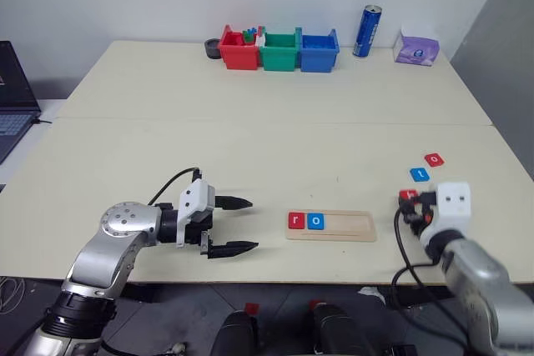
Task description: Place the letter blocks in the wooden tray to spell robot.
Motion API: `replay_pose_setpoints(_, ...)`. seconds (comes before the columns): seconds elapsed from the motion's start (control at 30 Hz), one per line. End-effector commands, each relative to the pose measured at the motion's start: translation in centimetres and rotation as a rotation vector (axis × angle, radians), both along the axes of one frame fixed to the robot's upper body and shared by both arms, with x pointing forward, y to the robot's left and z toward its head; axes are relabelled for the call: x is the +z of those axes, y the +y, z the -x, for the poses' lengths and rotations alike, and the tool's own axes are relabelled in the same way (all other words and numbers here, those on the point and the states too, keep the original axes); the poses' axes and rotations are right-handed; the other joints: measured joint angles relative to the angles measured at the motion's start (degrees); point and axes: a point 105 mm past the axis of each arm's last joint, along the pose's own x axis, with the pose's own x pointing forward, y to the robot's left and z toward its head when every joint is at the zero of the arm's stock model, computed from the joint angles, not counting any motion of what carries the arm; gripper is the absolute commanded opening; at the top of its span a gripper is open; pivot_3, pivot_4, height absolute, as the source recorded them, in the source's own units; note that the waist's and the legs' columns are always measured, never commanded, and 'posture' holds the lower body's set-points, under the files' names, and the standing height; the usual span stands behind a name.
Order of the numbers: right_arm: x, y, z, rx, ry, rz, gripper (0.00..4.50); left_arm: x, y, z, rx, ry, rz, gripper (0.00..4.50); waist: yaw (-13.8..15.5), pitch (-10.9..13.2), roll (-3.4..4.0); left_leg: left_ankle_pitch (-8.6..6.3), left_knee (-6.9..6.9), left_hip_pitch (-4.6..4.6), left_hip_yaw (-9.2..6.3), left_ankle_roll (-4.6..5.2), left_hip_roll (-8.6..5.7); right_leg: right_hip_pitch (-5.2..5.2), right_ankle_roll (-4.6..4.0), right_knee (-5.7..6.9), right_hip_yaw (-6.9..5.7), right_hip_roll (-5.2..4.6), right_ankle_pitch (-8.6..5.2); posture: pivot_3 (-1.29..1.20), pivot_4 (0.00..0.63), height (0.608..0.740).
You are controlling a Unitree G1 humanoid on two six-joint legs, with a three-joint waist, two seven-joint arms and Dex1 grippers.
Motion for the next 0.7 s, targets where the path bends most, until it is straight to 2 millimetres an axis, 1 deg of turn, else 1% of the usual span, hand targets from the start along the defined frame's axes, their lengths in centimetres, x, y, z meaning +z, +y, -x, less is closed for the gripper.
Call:
replay_pose_setpoints(0.03, 0.5, 0.7, 1.5, -0.023, -0.018, 0.005, 1.46, 0.8, -0.6, 0.1, -0.05, -0.025, -0.003, 4.5, -0.1, 0.0, 0.02, 0.0, 0.0, 0.07, 0.02, 0.0, 0.0, 0.02, 0.0, 0.0, 0.0, 0.0, 0.0, 0.0, 0.15, 0.74)
replay_pose_setpoints(0.1, -0.1, 0.7, 1.9, -0.05, -0.001, 0.007, 1.46, 0.9, -0.9, 0.0, -0.062, -0.022, -0.004, 4.5, -0.1, 0.0, 0.01, 0.0, 0.01, 0.17, 0.07, 0.0, -0.02, 0.06, 0.01, 0.01, 0.04, 0.0, 0.0, 0.0, 0.15, 0.74)
replay_pose_setpoints(0.23, -1.0, 0.6, 2.0, -0.083, 0.021, -0.004, 1.46, 1.2, -1.4, -0.2, -0.073, -0.022, 0.005, 4.5, 0.0, 0.0, 0.01, 0.01, 0.03, 0.23, 0.1, 0.0, -0.08, 0.11, 0.05, -0.01, 0.06, 0.02, 0.02, 0.0, 0.15, 0.74)
replay_pose_setpoints(0.3, -1.3, 0.2, 2.0, -0.121, 0.024, -0.022, 1.46, 1.3, -1.5, -0.3, -0.075, -0.022, 0.006, 4.5, 0.1, 0.0, 0.01, 0.0, 0.0, 0.21, 0.1, 0.0, -0.07, 0.1, 0.0, -0.02, 0.04, 0.03, -0.01, 0.0, 0.15, 0.74)
replay_pose_setpoints(0.37, -1.3, -0.3, 2.0, -0.154, 0.019, -0.04, 2.21, 1.2, -1.5, -0.3, -0.078, -0.021, 0.005, 4.5, 0.1, 0.0, 0.01, 0.0, -0.03, 0.16, 0.09, 0.0, -0.06, 0.1, -0.09, -0.03, 0.03, 0.03, -0.07, 0.0, 0.15, 0.74)
replay_pose_setpoints(0.43, -0.9, -0.3, 2.0, -0.155, -0.003, -0.053, 2.87, 1.1, -1.6, -0.2, -0.079, -0.019, 0.004, 4.5, 0.1, 0.0, 0.01, 0.0, -0.06, 0.14, 0.07, -0.01, -0.05, 0.08, -0.13, -0.03, 0.04, 0.03, -0.1, 0.0, 0.15, 0.74)
replay_pose_setpoints(0.5, 0.0, -0.3, 1.7, -0.15, -0.038, -0.05, 3.61, 1.0, -1.6, -0.2, -0.081, -0.017, 0.004, 4.5, 0.1, 0.0, 0.02, -0.01, -0.07, 0.13, 0.07, -0.01, -0.05, 0.08, -0.12, -0.03, 0.04, 0.02, -0.11, 0.0, 0.15, 0.74)
replay_pose_setpoints(0.57, 1.5, -0.5, 1.4, -0.147, -0.098, -0.043, 4.37, 0.9, -1.7, -0.1, -0.08, -0.015, 0.004, 4.5, 0.1, 0.0, 0.03, 0.0, -0.06, 0.13, 0.07, -0.01, -0.05, 0.08, -0.13, -0.03, 0.04, 0.02, -0.11, 0.0, 0.15, 0.74)
replay_pose_setpoints(0.6, 2.6, -0.6, 1.0, -0.125, -0.141, -0.02, 4.47, 0.8, -1.6, -0.1, -0.079, -0.014, 0.003, 4.5, 0.1, 0.0, 0.04, 0.0, -0.05, 0.13, 0.07, -0.01, -0.05, 0.08, -0.12, -0.03, 0.05, 0.02, -0.11, 0.0, 0.15, 0.74)
replay_pose_setpoints(0.63, 3.6, -0.5, 0.7, -0.077, -0.175, 0.008, 4.47, 0.7, -1.6, -0.2, -0.077, -0.013, 0.003, 4.5, 0.1, 0.0, 0.04, 0.0, -0.05, 0.14, 0.07, -0.01, -0.05, 0.09, -0.12, -0.02, 0.04, 0.02, -0.1, 0.0, 0.15, 0.74)
replay_pose_setpoints(0.67, 4.1, -0.4, 0.5, -0.042, -0.193, 0.027, 4.47, 0.7, -1.5, -0.2, -0.075, -0.013, 0.002, 4.5, 0.1, 0.0, 0.06, 0.0, -0.03, 0.15, 0.08, -0.01, -0.06, 0.09, -0.11, -0.02, 0.03, 0.02, -0.1, 0.0, 0.15, 0.74)
replay_pose_setpoints(0.7, 4.4, 0.1, 0.3, 0.039, -0.185, 0.042, 4.47, 0.6, -1.5, -0.2, -0.074, -0.012, 0.001, 4.5, 0.1, 0.0, 0.06, 0.0, -0.02, 0.18, 0.09, 0.0, -0.09, 0.09, -0.08, -0.02, 0.02, 0.04, -0.08, 0.0, 0.15, 0.74)
